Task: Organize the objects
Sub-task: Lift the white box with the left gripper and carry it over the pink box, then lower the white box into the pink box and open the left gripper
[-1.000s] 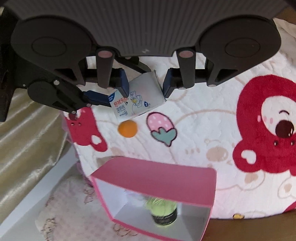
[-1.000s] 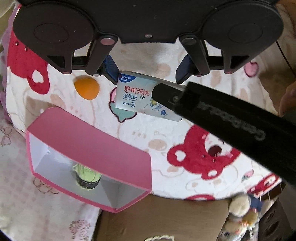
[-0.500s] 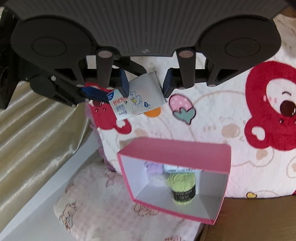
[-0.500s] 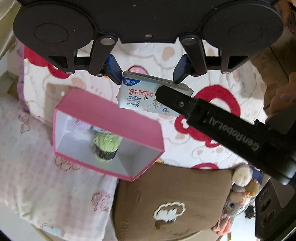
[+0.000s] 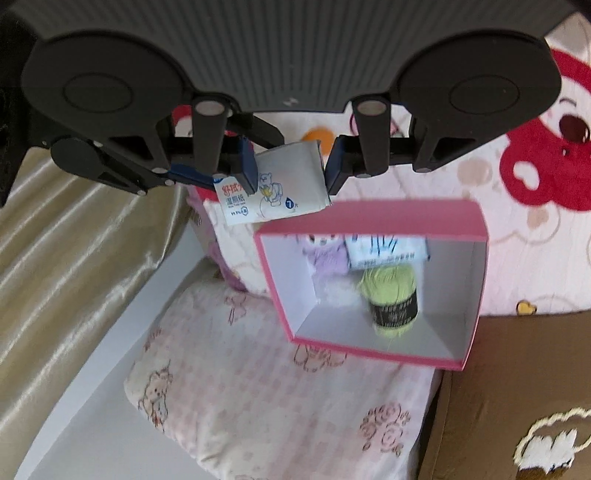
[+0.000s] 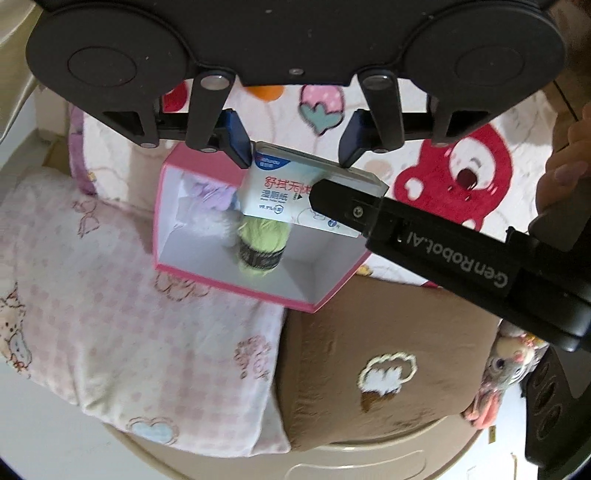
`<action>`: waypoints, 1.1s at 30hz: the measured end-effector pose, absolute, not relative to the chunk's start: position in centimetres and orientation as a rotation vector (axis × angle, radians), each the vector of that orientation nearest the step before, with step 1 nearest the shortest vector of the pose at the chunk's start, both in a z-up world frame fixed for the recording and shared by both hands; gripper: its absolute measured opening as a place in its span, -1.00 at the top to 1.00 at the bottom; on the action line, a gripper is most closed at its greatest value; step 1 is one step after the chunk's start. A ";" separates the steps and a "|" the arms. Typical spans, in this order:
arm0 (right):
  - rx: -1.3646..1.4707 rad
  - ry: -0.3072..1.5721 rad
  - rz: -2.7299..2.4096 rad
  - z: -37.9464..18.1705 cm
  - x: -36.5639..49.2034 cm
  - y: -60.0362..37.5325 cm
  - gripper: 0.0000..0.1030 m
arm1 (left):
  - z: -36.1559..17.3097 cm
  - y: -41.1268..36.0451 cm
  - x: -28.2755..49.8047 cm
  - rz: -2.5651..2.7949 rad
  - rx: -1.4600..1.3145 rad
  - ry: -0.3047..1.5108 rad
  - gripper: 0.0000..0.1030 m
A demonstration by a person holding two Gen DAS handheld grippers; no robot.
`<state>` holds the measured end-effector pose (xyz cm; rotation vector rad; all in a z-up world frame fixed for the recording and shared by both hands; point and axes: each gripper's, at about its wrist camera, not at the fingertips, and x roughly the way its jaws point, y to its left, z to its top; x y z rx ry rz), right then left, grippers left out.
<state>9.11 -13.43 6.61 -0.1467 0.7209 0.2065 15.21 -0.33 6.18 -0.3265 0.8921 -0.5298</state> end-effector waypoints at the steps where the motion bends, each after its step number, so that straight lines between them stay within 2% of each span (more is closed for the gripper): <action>1: -0.145 0.714 0.201 6.8 9.5 -13.7 -0.07 | 6.3 -0.5 15.8 -0.534 -0.329 0.885 0.28; 8: -0.131 0.700 0.170 7.2 12.9 -15.9 0.11 | 6.4 -1.3 20.3 -0.538 -0.346 0.858 0.29; 18: -0.180 0.713 0.122 6.1 19.8 -18.0 0.13 | 5.1 -3.9 28.0 -0.559 -0.311 0.848 0.29; 33: -0.164 0.840 0.112 -1.8 31.4 -19.8 0.13 | -2.1 -6.5 38.5 -0.416 -0.315 0.926 0.29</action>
